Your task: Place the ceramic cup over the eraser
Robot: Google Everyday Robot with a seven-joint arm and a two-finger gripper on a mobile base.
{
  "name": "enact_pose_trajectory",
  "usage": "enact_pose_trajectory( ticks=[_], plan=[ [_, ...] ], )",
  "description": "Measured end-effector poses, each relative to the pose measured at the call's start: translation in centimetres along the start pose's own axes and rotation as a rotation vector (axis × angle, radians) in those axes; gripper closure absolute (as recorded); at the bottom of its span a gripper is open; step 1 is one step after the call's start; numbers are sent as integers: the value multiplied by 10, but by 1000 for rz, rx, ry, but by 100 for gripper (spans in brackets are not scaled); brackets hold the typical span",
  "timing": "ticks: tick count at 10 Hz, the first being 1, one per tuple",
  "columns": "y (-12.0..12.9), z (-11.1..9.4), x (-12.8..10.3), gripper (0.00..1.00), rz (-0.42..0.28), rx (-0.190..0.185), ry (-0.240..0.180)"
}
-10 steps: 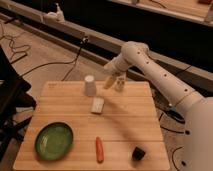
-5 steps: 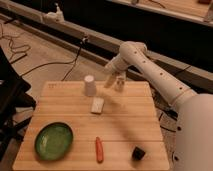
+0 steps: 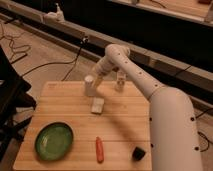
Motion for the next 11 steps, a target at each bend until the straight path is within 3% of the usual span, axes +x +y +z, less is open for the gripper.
enact_pose_trajectory(
  ticks=[4,8,10,11],
  plan=[
    [-21,40,-6,20,26,-9,-88],
    [-28,67,18,20,78,-24,-130],
    [-26,73,29,30,88,-33,-134],
    [-25,74,31,43,85,-39,-138]
  ],
)
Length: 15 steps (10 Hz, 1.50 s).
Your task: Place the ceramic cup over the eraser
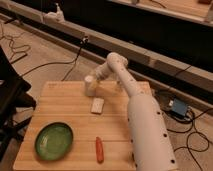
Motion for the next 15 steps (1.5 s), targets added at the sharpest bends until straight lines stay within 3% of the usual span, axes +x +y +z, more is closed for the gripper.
enact_pose_trajectory(
  ticks=[5,6,11,13,15],
  plan=[
    [4,-16,-4,93,-42,-11,-27],
    [6,-18,-6,99,-54,-13,-31],
    [10,-29,-14,100,-61,-13,-75],
    [13,-41,-27,100,-69,-11,-121],
    [19,-57,-36,100,-100,-21,-131]
  ],
)
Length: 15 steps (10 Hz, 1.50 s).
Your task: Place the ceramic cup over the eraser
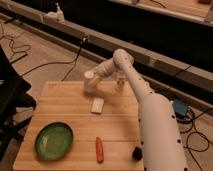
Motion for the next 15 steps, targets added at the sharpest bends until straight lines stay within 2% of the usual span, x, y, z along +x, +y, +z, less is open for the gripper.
enact_pose_trajectory(
  ticks=[3,5,7,9,12,14,15],
  plan=[
    [21,-39,-11,100,-66,-48,33],
    [40,-70,-13,100,-106,-86,81],
    [54,-96,-10,100,-103,-108,128],
    [71,-128,-8,100,-57,-116,165],
    [97,-162,-5,100,12,-114,180],
    [116,-178,-3,100,33,-119,169],
    [129,-187,-1,100,29,-126,146]
  ],
)
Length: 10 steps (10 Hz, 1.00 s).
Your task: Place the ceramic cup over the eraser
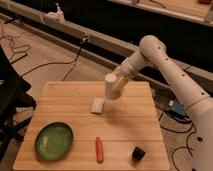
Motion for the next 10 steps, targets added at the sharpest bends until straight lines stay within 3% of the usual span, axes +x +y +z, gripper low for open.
enact_pose_trajectory(
  ticks=[7,10],
  plan=[
    [5,2,-2,100,-12,-10,-8],
    [19,-7,2,100,-19,-12,18]
  ],
)
